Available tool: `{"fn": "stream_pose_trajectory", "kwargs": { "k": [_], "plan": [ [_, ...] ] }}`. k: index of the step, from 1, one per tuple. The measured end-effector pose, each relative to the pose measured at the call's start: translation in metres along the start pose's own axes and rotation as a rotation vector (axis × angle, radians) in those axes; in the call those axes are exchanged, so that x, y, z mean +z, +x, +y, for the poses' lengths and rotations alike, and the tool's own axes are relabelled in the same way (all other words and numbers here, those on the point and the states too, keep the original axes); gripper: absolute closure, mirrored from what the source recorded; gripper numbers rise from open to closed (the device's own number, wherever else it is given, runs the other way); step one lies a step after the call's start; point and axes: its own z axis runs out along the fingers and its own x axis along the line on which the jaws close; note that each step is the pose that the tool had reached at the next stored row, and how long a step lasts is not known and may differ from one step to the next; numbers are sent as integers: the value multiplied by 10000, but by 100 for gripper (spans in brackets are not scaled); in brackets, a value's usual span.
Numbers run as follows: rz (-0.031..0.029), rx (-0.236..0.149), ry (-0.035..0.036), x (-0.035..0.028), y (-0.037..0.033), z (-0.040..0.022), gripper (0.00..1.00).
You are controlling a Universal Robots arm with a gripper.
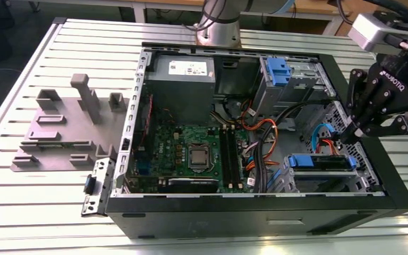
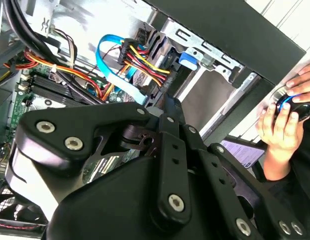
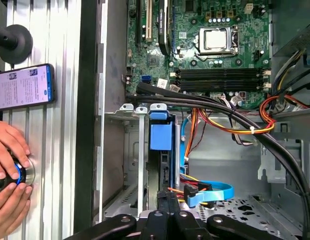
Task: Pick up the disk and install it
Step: 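Insert the second disk wire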
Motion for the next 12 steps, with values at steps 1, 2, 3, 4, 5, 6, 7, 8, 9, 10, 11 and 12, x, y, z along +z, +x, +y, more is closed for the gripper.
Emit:
{"fn": "stream_pose_trajectory", "kwargs": {
  "k": [1,2,3,4,5,6,7,8,9,10,11,12],
  "plan": [
    [0,0,0,-4,-14,1,89],
    [1,1,0,-8,-27,1,89],
    [1,0,-1,-12,-41,2,89],
    [1,0,-1,-17,-54,3,89],
    [1,-1,-2,-21,-66,4,89],
    [2,-5,-2,-24,-76,6,89],
    [0,-11,-2,-25,-86,10,89],
    [1,-24,-1,-26,-95,13,89],
    [3,-45,1,-28,-104,15,89],
    [4,-66,3,-29,-114,18,89],
    [7,-86,5,-31,-123,21,89],
    [9,-105,5,-33,-133,22,89]
  ]
}}
